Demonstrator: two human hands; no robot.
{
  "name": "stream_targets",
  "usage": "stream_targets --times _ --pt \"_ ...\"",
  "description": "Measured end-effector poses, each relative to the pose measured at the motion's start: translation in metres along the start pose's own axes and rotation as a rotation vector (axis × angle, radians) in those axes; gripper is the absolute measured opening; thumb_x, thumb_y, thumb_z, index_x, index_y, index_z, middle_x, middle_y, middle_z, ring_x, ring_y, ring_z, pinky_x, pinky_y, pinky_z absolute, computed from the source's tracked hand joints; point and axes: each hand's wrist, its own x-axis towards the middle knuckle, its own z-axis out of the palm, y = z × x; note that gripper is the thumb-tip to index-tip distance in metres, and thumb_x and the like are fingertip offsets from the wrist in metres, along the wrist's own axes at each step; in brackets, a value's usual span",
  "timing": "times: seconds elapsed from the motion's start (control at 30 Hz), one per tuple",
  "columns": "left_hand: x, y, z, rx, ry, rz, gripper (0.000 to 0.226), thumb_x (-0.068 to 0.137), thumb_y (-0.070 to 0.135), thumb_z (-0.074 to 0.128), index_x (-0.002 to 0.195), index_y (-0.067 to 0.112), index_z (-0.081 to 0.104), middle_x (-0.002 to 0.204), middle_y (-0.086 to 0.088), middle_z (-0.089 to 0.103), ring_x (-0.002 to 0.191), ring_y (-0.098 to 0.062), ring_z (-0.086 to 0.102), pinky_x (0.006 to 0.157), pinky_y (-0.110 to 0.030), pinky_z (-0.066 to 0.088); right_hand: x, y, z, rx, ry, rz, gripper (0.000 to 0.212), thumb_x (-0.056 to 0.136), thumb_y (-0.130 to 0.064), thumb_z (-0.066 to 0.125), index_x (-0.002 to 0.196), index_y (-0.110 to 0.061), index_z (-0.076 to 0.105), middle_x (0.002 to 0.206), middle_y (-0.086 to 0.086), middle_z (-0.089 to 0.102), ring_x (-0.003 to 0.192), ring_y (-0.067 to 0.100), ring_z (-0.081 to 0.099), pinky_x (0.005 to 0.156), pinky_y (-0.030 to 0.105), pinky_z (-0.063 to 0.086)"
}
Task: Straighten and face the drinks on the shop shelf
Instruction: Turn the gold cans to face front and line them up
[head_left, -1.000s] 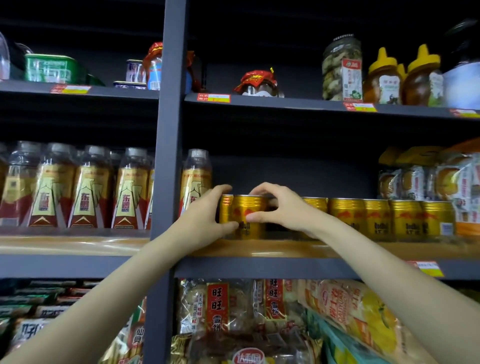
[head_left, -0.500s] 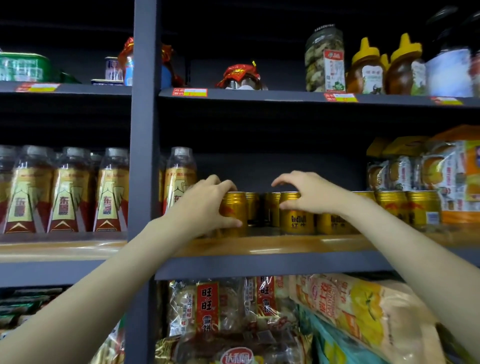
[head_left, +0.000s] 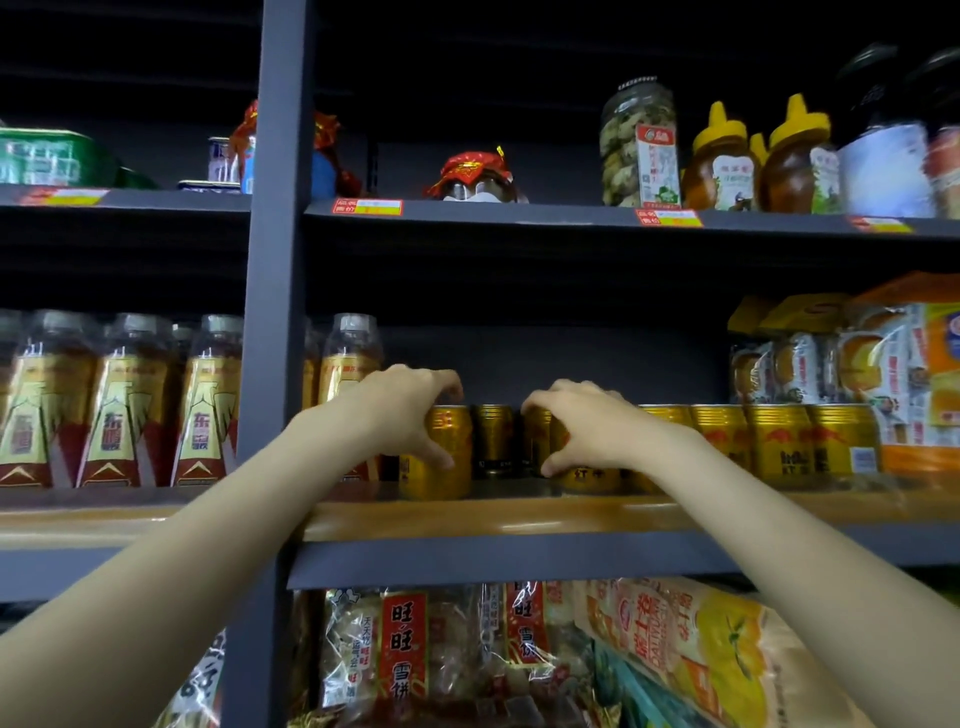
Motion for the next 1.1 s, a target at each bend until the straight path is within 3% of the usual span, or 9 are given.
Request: stream_targets --times 0.1,0.27,0.5,0.6,0.67,0.73,0.93,1.1 --pt "0.003 -0.006 0.006 -0.043 -0.018 -0.006 0.07 0.078 0.034 0.071 0.138 0.024 0.036 0.13 -0.003 0.051 0.115 -0.02 0.051 0.084 -0.026 0.042 0.004 -0.002 0.0 -0.038 -0.015 0.016 0.071 0.079 -0.036 0.073 0.14 -0.026 0.037 0.134 0.004 0.046 0.127 0.027 0.039 0.103 0.047 0.033" --pt "0.014 -0.017 0.011 -0.125 -0.108 -0.035 0.066 0.08 0.026 0.07 0.136 0.026 0.034 0.126 -0.004 0.052 0.107 -0.019 0.051 0.081 -0.027 0.042 0.008 -0.003 -0.002 -0.064 -0.053 0.031 0.07 0.079 -0.036 0.073 0.139 -0.024 0.038 0.134 0.005 0.047 0.127 0.028 0.039 0.102 0.047 0.033" --pt "0.026 -0.03 0.019 -0.229 -0.147 -0.04 0.066 0.083 0.028 0.068 0.138 0.029 0.032 0.133 -0.001 0.047 0.114 -0.019 0.049 0.089 -0.029 0.043 0.018 0.0 -0.012 -0.013 -0.08 0.024 0.063 0.08 -0.039 0.071 0.134 -0.025 0.043 0.134 0.002 0.048 0.128 0.026 0.039 0.101 0.045 0.034" --pt "0.031 -0.024 0.026 -0.299 0.035 -0.035 0.066 0.081 0.043 0.066 0.137 0.031 0.034 0.139 0.002 0.042 0.126 -0.018 0.042 0.104 -0.033 0.037 0.034 0.009 -0.024 0.124 -0.08 -0.042 0.061 0.08 -0.039 0.071 0.134 -0.026 0.044 0.136 -0.001 0.047 0.127 0.02 0.04 0.103 0.039 0.039" --pt "0.035 -0.018 0.039 -0.185 0.142 -0.05 0.069 0.08 0.053 0.061 0.139 0.031 0.033 0.144 0.001 0.039 0.135 -0.018 0.033 0.116 -0.041 0.019 0.053 0.014 -0.028 0.15 -0.144 -0.074 0.064 0.08 -0.037 0.073 0.136 -0.03 0.042 0.139 -0.001 0.045 0.128 0.02 0.04 0.103 0.04 0.039" --pt "0.036 -0.016 0.053 -0.049 0.186 -0.056 0.07 0.08 0.056 0.059 0.14 0.032 0.031 0.146 0.002 0.037 0.139 -0.015 0.026 0.116 -0.041 0.005 0.076 0.017 -0.026 0.114 -0.267 -0.071 0.071 0.079 -0.035 0.073 0.14 -0.034 0.036 0.146 0.0 0.036 0.133 0.022 0.036 0.106 0.042 0.037" --pt "0.037 -0.02 0.066 -0.022 0.389 -0.025 0.063 0.079 0.058 0.058 0.134 0.032 0.039 0.129 0.006 0.052 0.122 -0.012 0.045 0.11 -0.027 0.023 0.15 0.006 0.0 -0.104 -0.552 -0.004 0.094 0.081 -0.029 0.073 0.151 -0.03 0.011 0.159 0.002 0.013 0.144 0.028 0.015 0.112 0.046 0.025" --pt "0.039 -0.02 0.066 0.009 0.386 -0.023 0.064 0.08 0.059 0.058 0.134 0.029 0.04 0.125 0.004 0.057 0.117 -0.014 0.05 0.105 -0.027 0.03 0.184 -0.002 0.02 -0.191 -0.682 0.052 0.094 0.079 -0.037 0.073 0.149 -0.039 0.011 0.158 0.002 0.015 0.141 0.032 0.024 0.106 0.046 0.036"
